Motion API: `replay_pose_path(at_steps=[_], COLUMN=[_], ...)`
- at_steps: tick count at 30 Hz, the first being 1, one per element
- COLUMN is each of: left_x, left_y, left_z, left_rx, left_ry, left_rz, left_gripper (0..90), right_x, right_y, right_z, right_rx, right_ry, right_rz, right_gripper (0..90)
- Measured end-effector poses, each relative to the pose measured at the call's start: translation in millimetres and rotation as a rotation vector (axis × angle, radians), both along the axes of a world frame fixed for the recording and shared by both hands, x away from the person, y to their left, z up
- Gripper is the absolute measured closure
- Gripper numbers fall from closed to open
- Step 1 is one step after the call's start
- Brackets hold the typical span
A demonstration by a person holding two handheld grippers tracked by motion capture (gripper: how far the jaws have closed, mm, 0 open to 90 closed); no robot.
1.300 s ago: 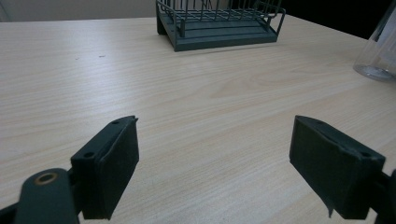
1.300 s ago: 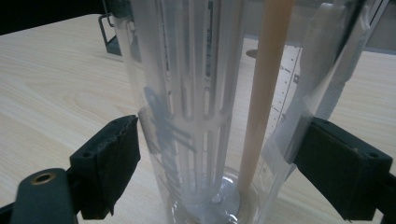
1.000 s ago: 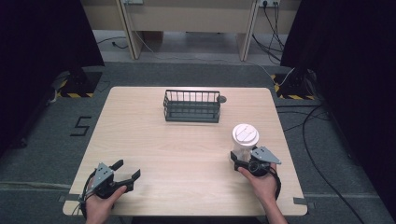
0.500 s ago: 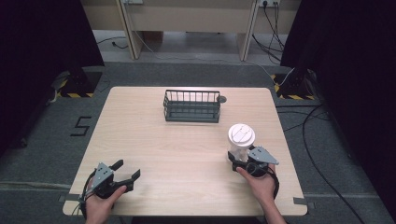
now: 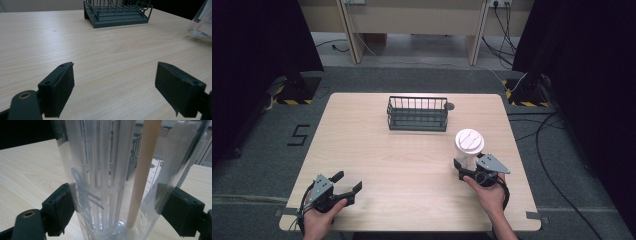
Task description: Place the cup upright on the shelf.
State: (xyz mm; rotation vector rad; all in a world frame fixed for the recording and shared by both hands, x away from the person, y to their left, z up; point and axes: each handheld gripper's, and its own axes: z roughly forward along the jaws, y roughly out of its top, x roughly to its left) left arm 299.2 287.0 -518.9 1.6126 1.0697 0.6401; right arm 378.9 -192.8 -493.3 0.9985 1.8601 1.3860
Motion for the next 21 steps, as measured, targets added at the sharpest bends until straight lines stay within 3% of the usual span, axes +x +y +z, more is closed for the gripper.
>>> replay_pose_path(at_steps=[21], left_x=[-0.2], left_y=[0.2], left_z=[0.2], left_rx=[-0.002], left_ry=[-0.001], left_rz=[0.000], left_gripper=[15.4], right_x=[13.5], right_y=[12.1], right_z=[16.1], right_rx=[0.005], right_ry=[-0.009], right_rz=[0.025], right_gripper=[18.7])
